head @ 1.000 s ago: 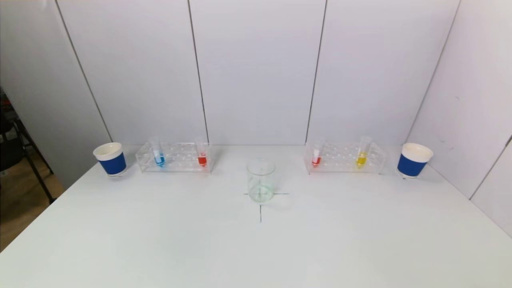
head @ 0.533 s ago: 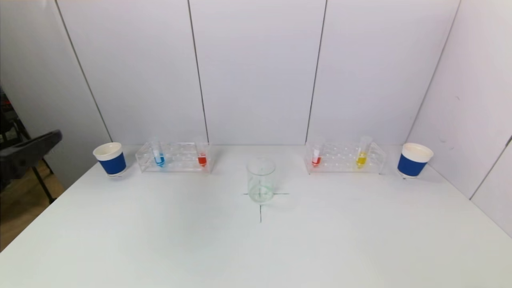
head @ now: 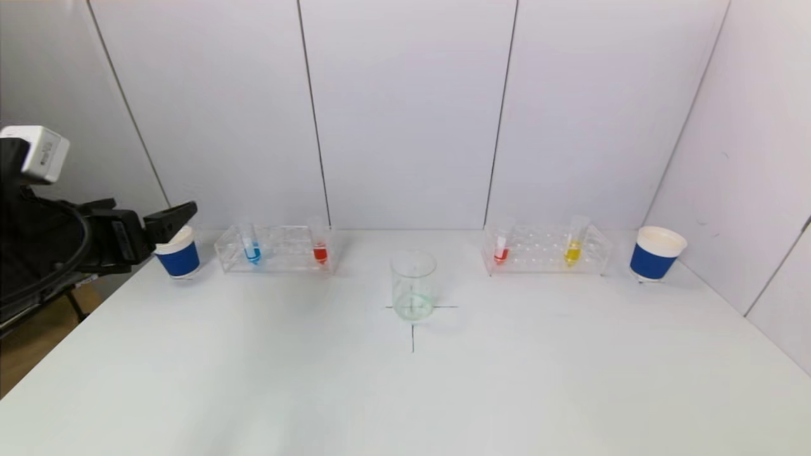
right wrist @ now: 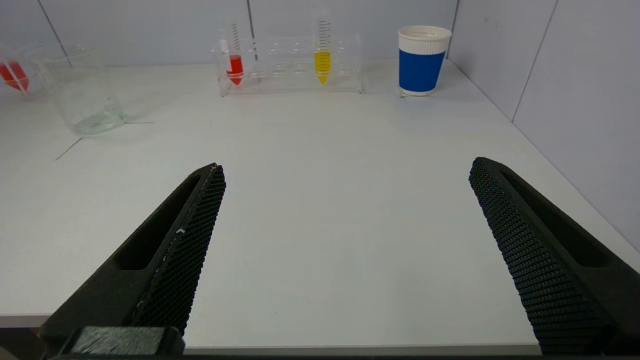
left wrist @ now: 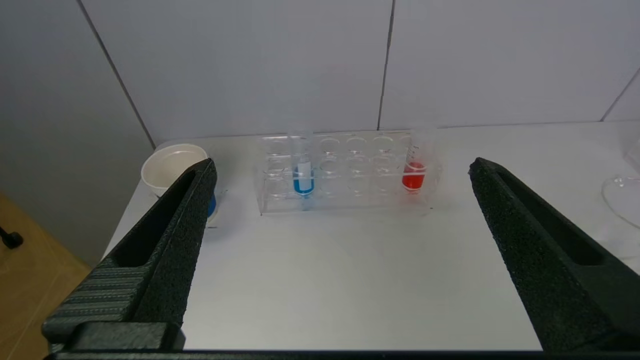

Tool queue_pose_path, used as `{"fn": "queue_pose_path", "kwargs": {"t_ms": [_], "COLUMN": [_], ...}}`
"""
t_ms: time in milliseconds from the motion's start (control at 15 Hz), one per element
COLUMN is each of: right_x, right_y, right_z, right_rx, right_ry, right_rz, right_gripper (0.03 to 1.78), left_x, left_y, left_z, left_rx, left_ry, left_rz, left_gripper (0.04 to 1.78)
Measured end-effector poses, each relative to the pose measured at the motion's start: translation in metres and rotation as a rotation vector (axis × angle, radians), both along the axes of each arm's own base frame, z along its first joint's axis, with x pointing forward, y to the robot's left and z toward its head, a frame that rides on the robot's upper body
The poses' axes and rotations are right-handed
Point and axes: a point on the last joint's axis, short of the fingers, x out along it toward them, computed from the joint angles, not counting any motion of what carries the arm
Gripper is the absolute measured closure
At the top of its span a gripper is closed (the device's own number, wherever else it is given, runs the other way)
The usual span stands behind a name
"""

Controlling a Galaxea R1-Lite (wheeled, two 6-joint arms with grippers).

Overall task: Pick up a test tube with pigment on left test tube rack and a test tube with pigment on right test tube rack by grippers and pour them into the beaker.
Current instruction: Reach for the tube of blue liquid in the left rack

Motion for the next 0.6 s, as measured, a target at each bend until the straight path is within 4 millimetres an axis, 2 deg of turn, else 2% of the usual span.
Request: {"fn": "queue_pose_path", "kwargs": {"t_ms": [267,600], "right_x": [0.000,0.000], "right_y": [0.000,0.000], "right_z": [0.000,0.000], "right_rx": [0.000,0.000], "right_ry": [0.000,0.000], "right_rz": [0.000,0.000], "right_gripper": [0.04,0.04], "left_x": [0.050,0.097], "left_y": [0.013,0.024], "left_z": [-0.032,-0.076], "left_rx": [-0.007,-0.006], "left_ry": [-0.005,-0.015], "left_rz": [-0.021,-0.055], "left_gripper": [0.06,0.06]}}
